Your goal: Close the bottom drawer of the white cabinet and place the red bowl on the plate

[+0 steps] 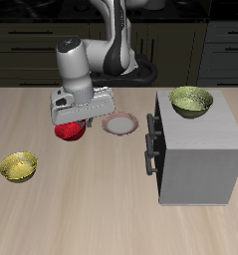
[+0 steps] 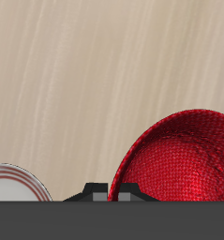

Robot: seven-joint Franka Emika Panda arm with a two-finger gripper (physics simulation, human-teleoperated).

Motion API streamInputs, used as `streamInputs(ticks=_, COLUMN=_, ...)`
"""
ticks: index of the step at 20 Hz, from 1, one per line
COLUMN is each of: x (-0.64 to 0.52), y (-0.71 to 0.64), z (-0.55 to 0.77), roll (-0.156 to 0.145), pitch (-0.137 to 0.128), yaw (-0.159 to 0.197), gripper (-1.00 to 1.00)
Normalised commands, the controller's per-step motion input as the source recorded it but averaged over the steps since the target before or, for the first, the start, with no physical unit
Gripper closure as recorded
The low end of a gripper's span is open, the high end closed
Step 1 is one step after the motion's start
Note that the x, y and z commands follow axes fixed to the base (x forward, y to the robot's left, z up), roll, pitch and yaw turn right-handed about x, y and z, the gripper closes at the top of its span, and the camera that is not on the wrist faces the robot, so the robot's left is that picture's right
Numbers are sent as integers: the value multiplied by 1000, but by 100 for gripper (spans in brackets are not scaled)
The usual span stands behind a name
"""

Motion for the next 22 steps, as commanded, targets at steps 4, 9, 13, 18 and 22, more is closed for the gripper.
streamInputs(ticks=4, x=-196, y=2, z=-116, roll=15, pitch=30, yaw=-54, gripper=100)
streamInputs(ticks=9, x=-260, y=125, z=-39, roll=23, pitch=-8, yaw=-16, gripper=100)
streamInputs(ticks=13, x=-250, y=160, z=-12, roll=34, pitch=-5, yaw=-2, gripper=100)
streamInputs(ticks=18, x=-230, y=219, z=33, roll=29, pitch=-14, yaw=18, gripper=100)
streamInputs(ticks=22, x=-146, y=94, z=44, roll=14, pitch=5, yaw=-12, gripper=100)
